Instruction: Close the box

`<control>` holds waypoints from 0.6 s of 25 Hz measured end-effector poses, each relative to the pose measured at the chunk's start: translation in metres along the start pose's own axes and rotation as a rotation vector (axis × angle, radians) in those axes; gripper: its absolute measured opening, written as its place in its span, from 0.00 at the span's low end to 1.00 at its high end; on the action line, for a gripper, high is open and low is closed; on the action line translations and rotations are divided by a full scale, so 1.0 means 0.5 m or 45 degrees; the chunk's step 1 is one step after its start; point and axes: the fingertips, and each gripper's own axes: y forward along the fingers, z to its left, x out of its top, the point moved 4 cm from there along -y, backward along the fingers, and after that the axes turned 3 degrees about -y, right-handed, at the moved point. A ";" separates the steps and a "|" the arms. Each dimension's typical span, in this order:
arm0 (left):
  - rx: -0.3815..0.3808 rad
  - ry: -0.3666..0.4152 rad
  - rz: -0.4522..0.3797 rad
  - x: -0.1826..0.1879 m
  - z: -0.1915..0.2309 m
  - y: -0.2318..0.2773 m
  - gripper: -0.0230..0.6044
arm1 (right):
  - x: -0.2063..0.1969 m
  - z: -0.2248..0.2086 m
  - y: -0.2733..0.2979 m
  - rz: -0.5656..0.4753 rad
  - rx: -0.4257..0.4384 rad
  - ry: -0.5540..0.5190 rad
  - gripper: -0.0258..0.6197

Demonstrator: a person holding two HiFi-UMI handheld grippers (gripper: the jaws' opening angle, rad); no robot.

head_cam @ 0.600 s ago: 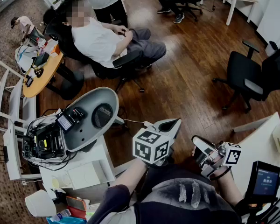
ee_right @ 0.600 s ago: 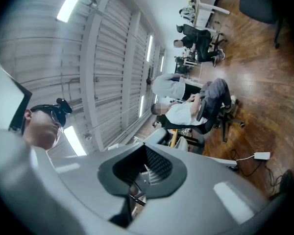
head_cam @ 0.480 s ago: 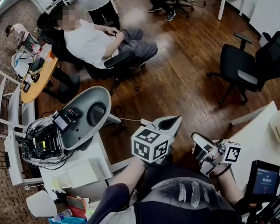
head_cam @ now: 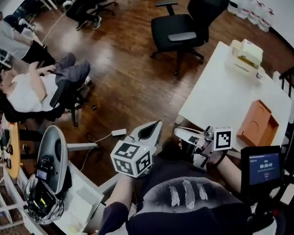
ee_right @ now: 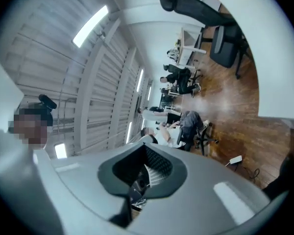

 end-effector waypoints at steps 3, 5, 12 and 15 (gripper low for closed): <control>-0.164 0.068 0.073 -0.021 -0.081 0.148 0.06 | 0.060 -0.037 -0.137 -0.152 -0.116 -0.023 0.05; -0.277 0.110 0.104 -0.036 -0.121 0.241 0.06 | 0.091 -0.058 -0.221 -0.257 -0.187 -0.069 0.05; -0.610 0.268 0.265 -0.078 -0.266 0.410 0.06 | 0.112 -0.054 -0.433 -0.585 -0.404 -0.189 0.05; -0.701 0.365 0.331 -0.103 -0.379 0.441 0.06 | 0.094 -0.026 -0.548 -0.713 -0.439 -0.201 0.05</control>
